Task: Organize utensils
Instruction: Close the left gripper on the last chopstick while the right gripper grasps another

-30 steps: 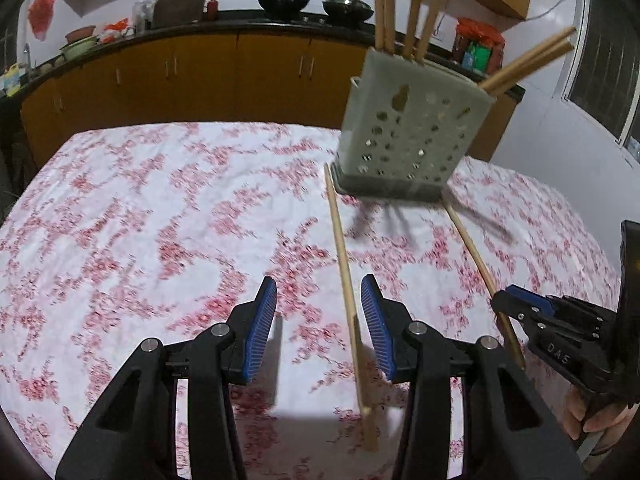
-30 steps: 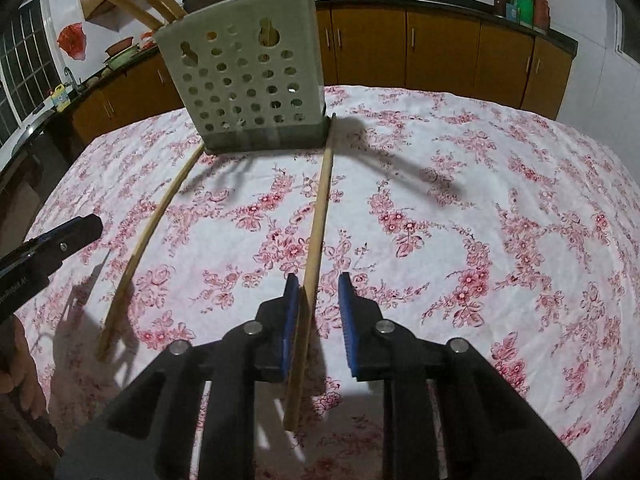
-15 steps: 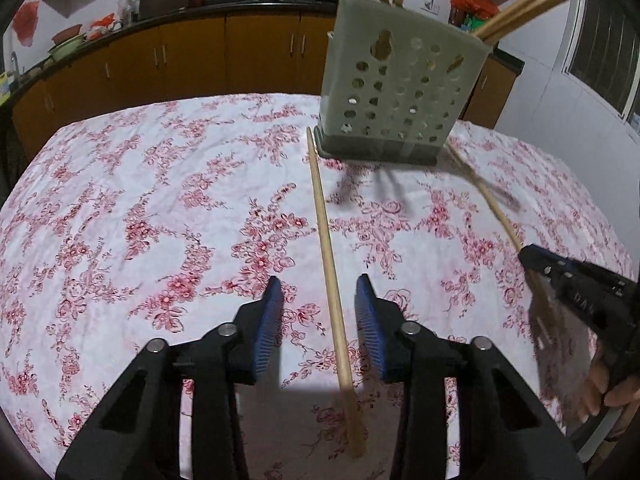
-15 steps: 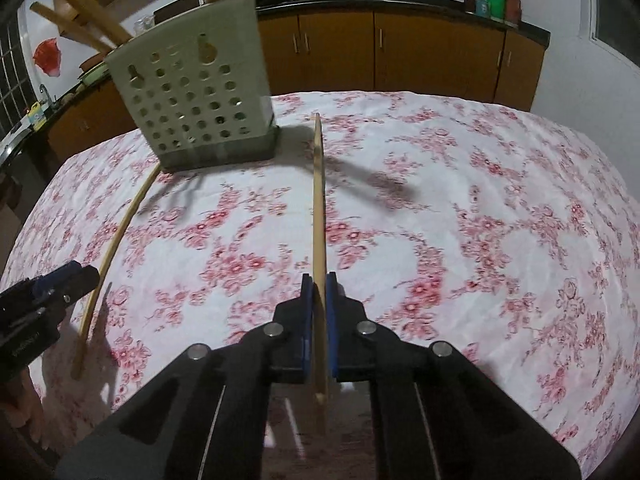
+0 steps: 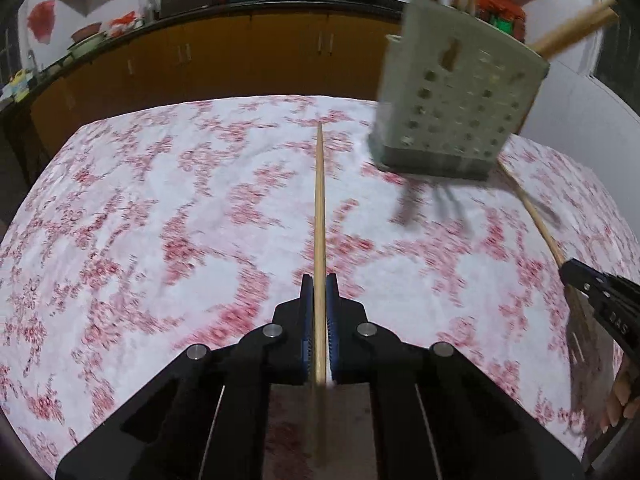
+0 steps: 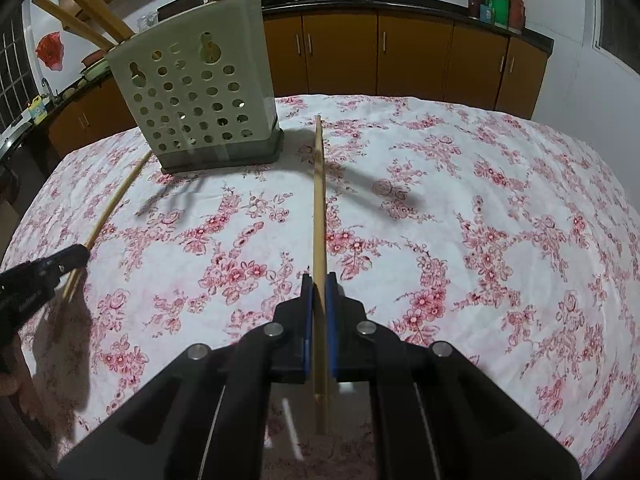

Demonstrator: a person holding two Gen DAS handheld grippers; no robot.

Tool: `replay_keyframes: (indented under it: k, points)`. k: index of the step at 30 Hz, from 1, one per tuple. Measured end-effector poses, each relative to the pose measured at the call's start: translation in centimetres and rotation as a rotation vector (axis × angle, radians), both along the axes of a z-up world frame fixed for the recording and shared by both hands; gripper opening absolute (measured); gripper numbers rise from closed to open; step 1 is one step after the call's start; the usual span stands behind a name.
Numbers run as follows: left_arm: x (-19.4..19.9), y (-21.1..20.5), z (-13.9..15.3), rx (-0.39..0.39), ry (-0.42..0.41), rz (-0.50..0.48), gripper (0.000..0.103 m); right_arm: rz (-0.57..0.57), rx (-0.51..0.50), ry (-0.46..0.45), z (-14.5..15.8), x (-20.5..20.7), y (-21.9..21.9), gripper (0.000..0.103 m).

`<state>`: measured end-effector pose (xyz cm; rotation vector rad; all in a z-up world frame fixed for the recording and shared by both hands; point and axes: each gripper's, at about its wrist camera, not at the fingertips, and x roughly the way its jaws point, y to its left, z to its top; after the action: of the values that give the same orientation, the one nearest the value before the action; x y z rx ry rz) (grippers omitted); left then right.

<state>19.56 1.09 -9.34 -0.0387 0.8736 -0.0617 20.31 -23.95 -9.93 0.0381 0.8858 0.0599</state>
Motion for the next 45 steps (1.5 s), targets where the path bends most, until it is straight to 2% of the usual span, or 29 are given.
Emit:
replay_keyframes:
  k: [9,45]
  points:
    - [0.56,0.87,0.07,-0.029,0.001,0.015,0.008,-0.02,-0.031,-0.011,-0.25,1.03,-0.08,0.009]
    - [0.49,1.11,0.13,-0.046,0.004,0.017,0.009,-0.024,-0.007,-0.011,-0.38,1.1,-0.24,0.009]
